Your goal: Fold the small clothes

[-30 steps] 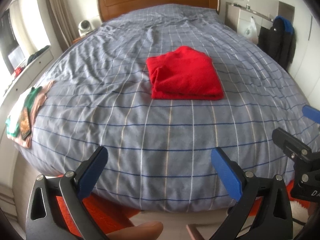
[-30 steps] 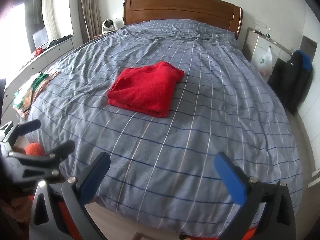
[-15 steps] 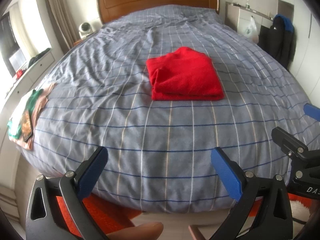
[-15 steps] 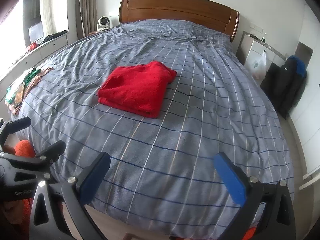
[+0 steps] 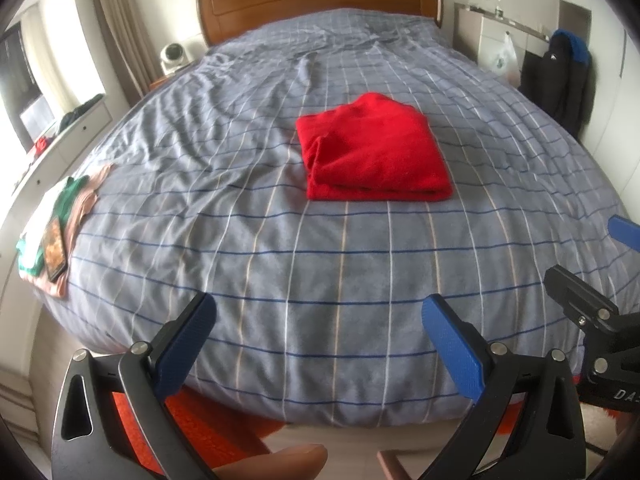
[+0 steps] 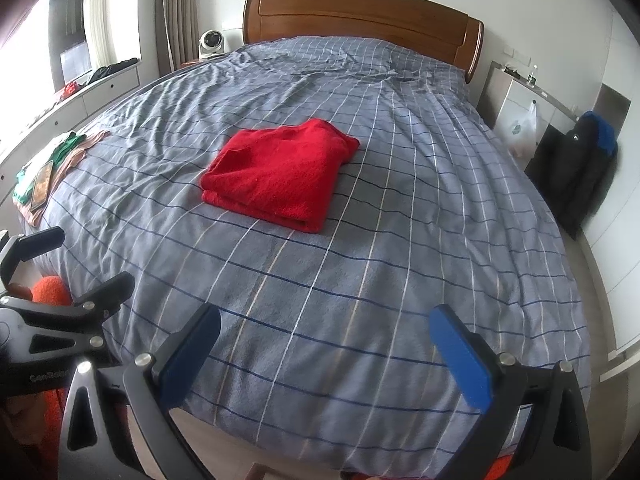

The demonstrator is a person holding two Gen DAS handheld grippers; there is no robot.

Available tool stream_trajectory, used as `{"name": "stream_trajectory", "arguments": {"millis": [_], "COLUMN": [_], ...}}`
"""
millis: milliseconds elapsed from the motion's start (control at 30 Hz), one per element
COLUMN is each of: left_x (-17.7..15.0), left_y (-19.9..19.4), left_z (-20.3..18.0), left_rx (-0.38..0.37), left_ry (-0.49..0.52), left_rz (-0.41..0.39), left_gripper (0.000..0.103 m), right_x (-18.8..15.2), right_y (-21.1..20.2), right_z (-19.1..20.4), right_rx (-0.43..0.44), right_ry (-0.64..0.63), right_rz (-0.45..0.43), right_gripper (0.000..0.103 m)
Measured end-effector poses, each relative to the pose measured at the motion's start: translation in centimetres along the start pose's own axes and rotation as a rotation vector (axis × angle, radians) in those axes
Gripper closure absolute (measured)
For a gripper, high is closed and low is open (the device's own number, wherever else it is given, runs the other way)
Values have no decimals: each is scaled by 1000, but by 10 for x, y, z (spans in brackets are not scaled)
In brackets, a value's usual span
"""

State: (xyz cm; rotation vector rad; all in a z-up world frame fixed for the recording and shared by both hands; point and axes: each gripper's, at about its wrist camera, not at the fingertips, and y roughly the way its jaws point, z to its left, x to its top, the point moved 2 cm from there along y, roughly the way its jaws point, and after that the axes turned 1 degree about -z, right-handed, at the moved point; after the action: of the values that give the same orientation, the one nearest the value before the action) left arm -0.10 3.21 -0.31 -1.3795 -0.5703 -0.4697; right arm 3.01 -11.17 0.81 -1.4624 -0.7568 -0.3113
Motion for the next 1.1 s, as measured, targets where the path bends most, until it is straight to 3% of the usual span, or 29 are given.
{"name": "stream_trajectory", "arguments": {"millis": [567,1100], "left_x": [9,22], "left_y": [-6,-19], "left_z": [5,7], "left_rx": [44,40], "left_ry": [-5,-20], "left_rz": [-30,-38], "left_gripper": [0,0], "right_x": [3,22], "right_y": [-9,-17], "right_z": [5,3], "right_rx": [88,70], "right_ry": [43,32], "right_rz": [-11,-70], "right_gripper": [1,1]}}
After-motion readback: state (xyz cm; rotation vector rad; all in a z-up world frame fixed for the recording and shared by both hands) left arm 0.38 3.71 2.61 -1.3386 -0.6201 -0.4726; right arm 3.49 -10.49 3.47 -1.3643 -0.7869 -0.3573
